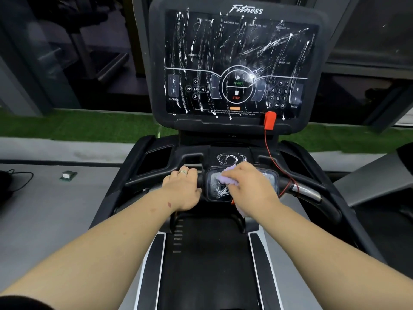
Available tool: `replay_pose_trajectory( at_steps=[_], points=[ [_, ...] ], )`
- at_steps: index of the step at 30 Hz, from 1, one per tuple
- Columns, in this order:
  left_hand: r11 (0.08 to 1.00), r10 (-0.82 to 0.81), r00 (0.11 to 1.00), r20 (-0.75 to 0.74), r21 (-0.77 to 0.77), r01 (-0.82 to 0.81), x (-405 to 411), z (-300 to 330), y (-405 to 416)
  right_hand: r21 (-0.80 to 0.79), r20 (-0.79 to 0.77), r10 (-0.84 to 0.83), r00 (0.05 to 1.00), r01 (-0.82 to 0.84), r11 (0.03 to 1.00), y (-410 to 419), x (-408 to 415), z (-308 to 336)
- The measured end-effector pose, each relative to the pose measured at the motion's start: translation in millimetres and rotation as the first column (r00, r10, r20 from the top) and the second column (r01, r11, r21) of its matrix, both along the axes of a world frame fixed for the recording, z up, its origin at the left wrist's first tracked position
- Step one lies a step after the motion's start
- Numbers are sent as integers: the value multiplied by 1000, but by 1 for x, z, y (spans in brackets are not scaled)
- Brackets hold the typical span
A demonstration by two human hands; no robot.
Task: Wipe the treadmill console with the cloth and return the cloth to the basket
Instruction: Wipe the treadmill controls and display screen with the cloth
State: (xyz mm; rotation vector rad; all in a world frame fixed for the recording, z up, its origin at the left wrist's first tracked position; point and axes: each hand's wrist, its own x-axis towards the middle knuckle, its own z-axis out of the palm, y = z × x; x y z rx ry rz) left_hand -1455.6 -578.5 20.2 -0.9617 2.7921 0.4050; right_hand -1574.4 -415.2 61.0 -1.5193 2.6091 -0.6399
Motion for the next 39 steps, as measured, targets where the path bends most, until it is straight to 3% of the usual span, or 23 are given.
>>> replay_pose_trajectory(
  at_steps=[2, 4, 6, 8, 11, 13, 15, 18, 22, 27, 31, 36, 39],
  points=[
    [1000, 1, 1000, -1, -4, -1, 0, 0, 0, -2, 92, -64, 994, 64, 998, 1, -9, 9],
    [1000, 1, 1000, 0, -1, -1, 0, 0, -1, -34, 79, -107, 991, 110, 993, 1, -9, 8],
    [1000, 0, 1000, 7, 2, 0, -1, 0, -1, -14, -14, -26, 1000, 26, 1000, 1, 1, -1],
    [1000, -1, 1000, 14, 4, 1, -1, 0, -1, 40, -13, 68, 998, -67, 997, -1, 3, -3],
    [1000, -2, 1000, 15, 11, 2, 0, 1, -1, 21, 68, 10, 998, -11, 1000, 0, -12, 9],
    [1000, 3, 1000, 16, 12, -3, 0, 1, -1, -28, 23, -26, 999, 27, 999, 2, -11, 5],
    [1000, 5, 1000, 19, 16, -5, 0, 1, -1, 24, -62, 55, 997, -54, 998, 2, 0, -6],
    [1000, 6, 1000, 18, 23, -7, 0, 2, -1, 95, -2, 122, 993, -121, 988, -2, 2, -1],
    [1000, 13, 1000, 9, 17, -14, 0, 2, 0, -59, -46, -22, 999, 19, 998, -1, -7, 5],
    [1000, 15, 1000, 16, 26, -15, -1, 2, 0, 162, -70, 154, 986, -142, 977, -1, 3, -3],
    [1000, 17, 1000, 6, 25, -17, 0, 2, 0, 30, -131, 51, 990, -47, 998, -7, -2, 7],
    [999, 15, 1000, 3, 38, -16, 0, 2, -1, 240, -83, 187, 979, -163, 957, -5, 12, 5],
    [999, 19, 1000, -1, 34, -19, 0, 2, -1, 101, -131, 129, 983, -116, 988, -8, 3, 9]
  ],
)
